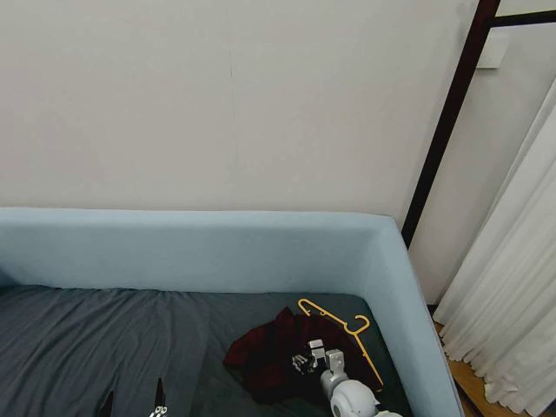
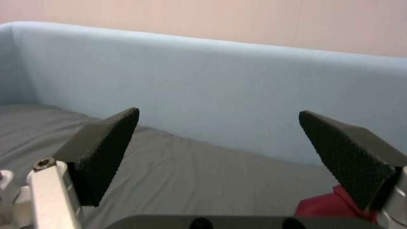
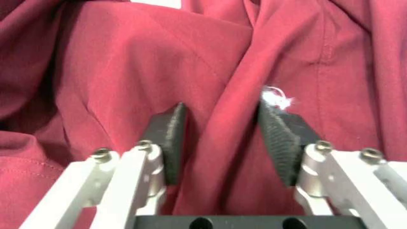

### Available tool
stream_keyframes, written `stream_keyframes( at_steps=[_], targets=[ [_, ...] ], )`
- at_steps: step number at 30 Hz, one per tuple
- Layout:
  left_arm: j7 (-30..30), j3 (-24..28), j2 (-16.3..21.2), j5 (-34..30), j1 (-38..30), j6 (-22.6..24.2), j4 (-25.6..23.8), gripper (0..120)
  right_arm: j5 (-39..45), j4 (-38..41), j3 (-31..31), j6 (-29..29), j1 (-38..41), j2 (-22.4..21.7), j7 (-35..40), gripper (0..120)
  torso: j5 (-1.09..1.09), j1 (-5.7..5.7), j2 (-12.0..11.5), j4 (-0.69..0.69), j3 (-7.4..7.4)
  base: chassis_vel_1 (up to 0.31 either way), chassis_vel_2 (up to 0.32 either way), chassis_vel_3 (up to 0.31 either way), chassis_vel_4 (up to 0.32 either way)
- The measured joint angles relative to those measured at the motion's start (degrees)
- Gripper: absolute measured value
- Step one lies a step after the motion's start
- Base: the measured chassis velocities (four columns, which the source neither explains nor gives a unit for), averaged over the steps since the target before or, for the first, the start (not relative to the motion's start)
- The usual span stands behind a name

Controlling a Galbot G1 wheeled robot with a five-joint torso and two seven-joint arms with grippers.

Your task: Pick up the clothes from the sofa and hang them on the clothes hanger.

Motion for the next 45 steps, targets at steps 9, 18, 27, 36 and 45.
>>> stream_keyframes(
  at_steps=[9,18,27,36,45],
  targets=[
    [0.01,0.47,-0.28,0.13,-0.23,-0.29,-0.13,99,-0.43,-0.36,0.65,0.84,-0.20,-0.75,0.01,1,0.00,0.00,0.00,-0.01,0.00,0.000,0.000,0.000,0.000],
    [0.05,0.41,-0.11,-0.07,-0.22,-0.38,-0.32,99,-0.58,1.26,0.98,1.99,-0.30,-1.74,0.42,0,0.00,0.00,0.00,0.00,0.00,0.000,0.000,0.000,0.000],
    [0.15,1.87,0.49,0.16,-0.86,-0.33,0.59,99,3.07,16.98,1.57,1.66,1.19,-8.34,4.24,0,0.00,0.00,0.01,-0.01,0.00,0.000,0.000,0.000,0.000],
    [0.26,3.51,1.10,0.80,-1.40,-0.03,1.01,99,11.00,27.40,-1.58,-0.22,11.61,-17.35,6.30,0,0.01,-0.01,0.01,-0.01,0.00,0.000,0.000,0.000,0.000],
    [0.30,4.09,1.60,0.85,-1.72,-0.02,0.91,99,18.43,34.94,-5.23,-2.99,26.38,-20.92,9.79,0,0.01,-0.01,0.01,-0.01,0.00,0.000,0.000,0.000,0.000]
  ],
)
